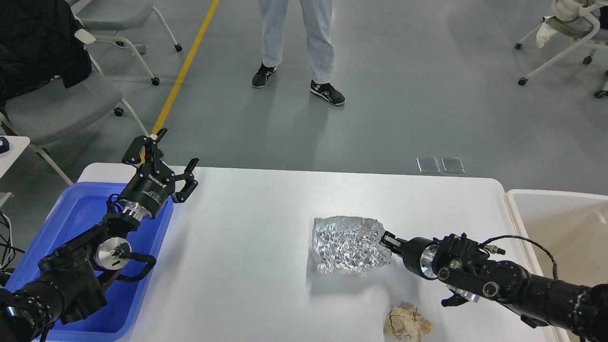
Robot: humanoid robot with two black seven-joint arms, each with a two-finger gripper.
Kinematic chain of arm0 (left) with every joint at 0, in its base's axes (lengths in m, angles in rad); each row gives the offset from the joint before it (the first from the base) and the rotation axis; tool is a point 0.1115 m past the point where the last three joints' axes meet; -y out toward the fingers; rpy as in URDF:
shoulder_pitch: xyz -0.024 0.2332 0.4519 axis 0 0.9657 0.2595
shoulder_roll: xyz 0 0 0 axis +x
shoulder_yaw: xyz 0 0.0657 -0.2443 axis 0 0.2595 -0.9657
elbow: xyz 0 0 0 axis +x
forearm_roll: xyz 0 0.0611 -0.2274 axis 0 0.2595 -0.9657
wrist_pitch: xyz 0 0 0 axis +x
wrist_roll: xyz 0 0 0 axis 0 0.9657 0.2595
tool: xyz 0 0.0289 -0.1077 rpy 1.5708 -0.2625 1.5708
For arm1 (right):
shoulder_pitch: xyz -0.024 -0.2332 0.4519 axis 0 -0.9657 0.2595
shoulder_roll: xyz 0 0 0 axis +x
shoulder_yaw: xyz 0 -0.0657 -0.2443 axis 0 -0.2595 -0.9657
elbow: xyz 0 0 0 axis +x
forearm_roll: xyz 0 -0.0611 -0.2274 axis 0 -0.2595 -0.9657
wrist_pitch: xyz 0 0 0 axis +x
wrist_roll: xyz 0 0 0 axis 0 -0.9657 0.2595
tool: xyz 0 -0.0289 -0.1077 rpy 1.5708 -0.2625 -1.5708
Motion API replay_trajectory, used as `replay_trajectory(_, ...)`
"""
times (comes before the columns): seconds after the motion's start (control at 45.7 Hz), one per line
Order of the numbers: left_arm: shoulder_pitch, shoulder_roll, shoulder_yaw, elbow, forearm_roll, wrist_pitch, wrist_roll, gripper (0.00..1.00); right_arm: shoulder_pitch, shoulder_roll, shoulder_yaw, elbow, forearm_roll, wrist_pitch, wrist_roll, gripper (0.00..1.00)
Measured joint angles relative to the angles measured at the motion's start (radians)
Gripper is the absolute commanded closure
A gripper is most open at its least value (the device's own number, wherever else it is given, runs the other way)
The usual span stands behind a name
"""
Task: Tidy desktop
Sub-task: 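Close the right gripper on the side of the silver foil ball, then lift the foil ball with the right gripper and carry it over the beige bin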
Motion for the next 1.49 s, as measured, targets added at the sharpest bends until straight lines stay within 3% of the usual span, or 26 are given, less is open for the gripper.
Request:
replay_trajectory(0.482,0.0,0.0,0.0,0.0,0.0,0.0,0.0,0.0,0.007,-0.006,0.037,0.021,0.017,0.004,0.007,1.0)
replay_trajectory(0.723,0.0,0.0,0.0,0.0,0.0,0.0,0.0,0.0,0.022,-0.067,0.098,0.079,0.019,0.012,0.013,1.0)
replay_trajectory(1.073,0.0,0.0,0.0,0.0,0.0,0.0,0.0,0.0,0.071,-0.244,0.14,0.204,0.055,0.034,0.016,1.0)
replay_trajectory(1.489,0.0,0.0,0.0,0.0,0.0,0.0,0.0,0.0,0.154,-0.541,0.166,0.375,0.11,0.125,0.015,1.0)
